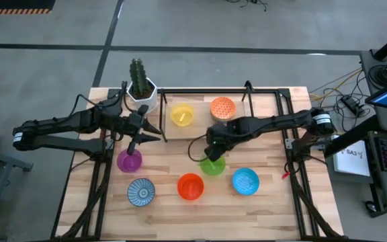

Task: Place and stack bowls onto a shelf
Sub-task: Stack the green bowl on the yellow bowl

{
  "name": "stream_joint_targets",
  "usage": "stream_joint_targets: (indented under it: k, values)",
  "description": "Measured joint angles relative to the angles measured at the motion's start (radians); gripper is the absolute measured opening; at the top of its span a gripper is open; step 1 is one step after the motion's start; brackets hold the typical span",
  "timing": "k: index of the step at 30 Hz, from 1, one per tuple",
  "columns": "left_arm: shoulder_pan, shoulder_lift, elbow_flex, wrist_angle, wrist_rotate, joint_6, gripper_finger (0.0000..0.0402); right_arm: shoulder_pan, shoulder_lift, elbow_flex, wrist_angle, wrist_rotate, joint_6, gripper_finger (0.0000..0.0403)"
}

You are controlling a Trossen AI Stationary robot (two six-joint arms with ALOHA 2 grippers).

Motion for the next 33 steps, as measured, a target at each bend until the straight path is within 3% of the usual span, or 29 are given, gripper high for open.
stream_joint_targets:
  k: [8,16,23,33]
  values:
    - [0.000,0.000,-0.001,-0.004,0.000,0.026,0.0081,0.022,0.108,0.000,0.003,0.011,0.017,0.0187]
    - [0.000,0.000,-0.001,-0.004,0.000,0.033,0.0081,0.016,0.195,-0.001,0.003,0.014,0.016,0.0199]
    - [0.000,0.000,-0.001,-0.004,0.000,0.038,0.0081,0.013,0.252,-0.002,0.008,0.021,0.001,0.0163]
    - [0.000,0.000,-0.001,0.000,0.000,0.038,0.0081,0.013,0.259,-0.003,0.017,0.038,-0.014,0.0017]
